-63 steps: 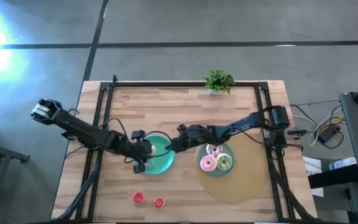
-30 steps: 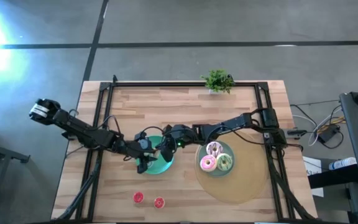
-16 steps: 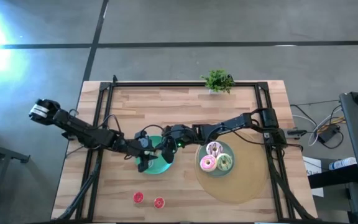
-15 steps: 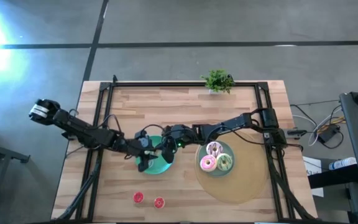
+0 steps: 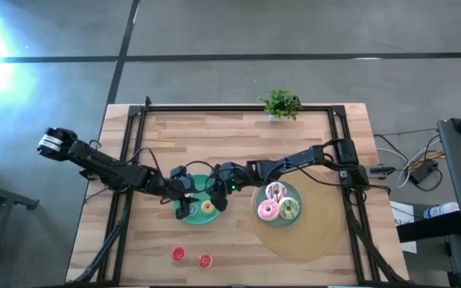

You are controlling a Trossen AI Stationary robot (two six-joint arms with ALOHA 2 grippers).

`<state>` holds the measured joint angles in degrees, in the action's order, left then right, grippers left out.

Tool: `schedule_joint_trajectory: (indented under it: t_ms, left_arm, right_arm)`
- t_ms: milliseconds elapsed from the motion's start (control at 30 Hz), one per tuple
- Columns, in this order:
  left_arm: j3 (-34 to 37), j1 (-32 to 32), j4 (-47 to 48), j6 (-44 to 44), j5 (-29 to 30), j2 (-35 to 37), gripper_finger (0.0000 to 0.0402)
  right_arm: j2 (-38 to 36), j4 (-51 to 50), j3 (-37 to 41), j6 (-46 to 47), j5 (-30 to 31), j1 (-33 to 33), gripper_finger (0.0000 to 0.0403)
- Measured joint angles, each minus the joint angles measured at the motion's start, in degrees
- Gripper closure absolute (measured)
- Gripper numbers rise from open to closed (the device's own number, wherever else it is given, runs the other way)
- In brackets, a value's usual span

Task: Pick & Place donuts
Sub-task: Put the small red donut on the blue plate

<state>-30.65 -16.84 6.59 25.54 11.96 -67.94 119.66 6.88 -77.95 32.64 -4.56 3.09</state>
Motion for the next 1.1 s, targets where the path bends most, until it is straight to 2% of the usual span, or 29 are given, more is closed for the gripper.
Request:
schedule_joint_trajectory:
  t_ms: [133,433,500,667,767,900,1100]
  left_arm:
    - [0.0,0.0,3.2,2.3,-0.5,0.0,0.0273]
    - [0.0,-1.1,4.8,6.2,-6.7,1.2,0.0273]
    - [0.0,-2.8,5.8,8.9,-8.5,2.4,0.0273]
    - [0.0,-9.8,9.9,16.0,-7.8,5.3,0.0273]
    - [0.0,-14.2,11.5,23.6,-7.5,5.6,0.0273]
    - [-0.8,-21.8,12.1,32.8,-3.9,4.4,0.0275]
    - [-5.5,-32.8,12.4,37.3,7.3,-0.4,0.0276]
  right_arm:
    - [-0.2,0.2,0.0,0.6,0.0,0.0,0.0394]
    - [-4.1,-3.9,0.0,0.3,0.0,0.2,0.0394]
    - [-5.5,-6.9,0.1,-0.2,0.2,0.7,0.0394]
    - [-8.7,-16.0,0.6,-2.5,1.4,2.3,0.0394]
    - [-10.3,-21.0,1.1,-2.9,3.4,3.3,0.0394]
    - [-13.0,-25.4,2.9,-1.1,6.3,5.2,0.0394]
    - [-17.0,-28.9,5.6,5.4,11.3,7.6,0.0391]
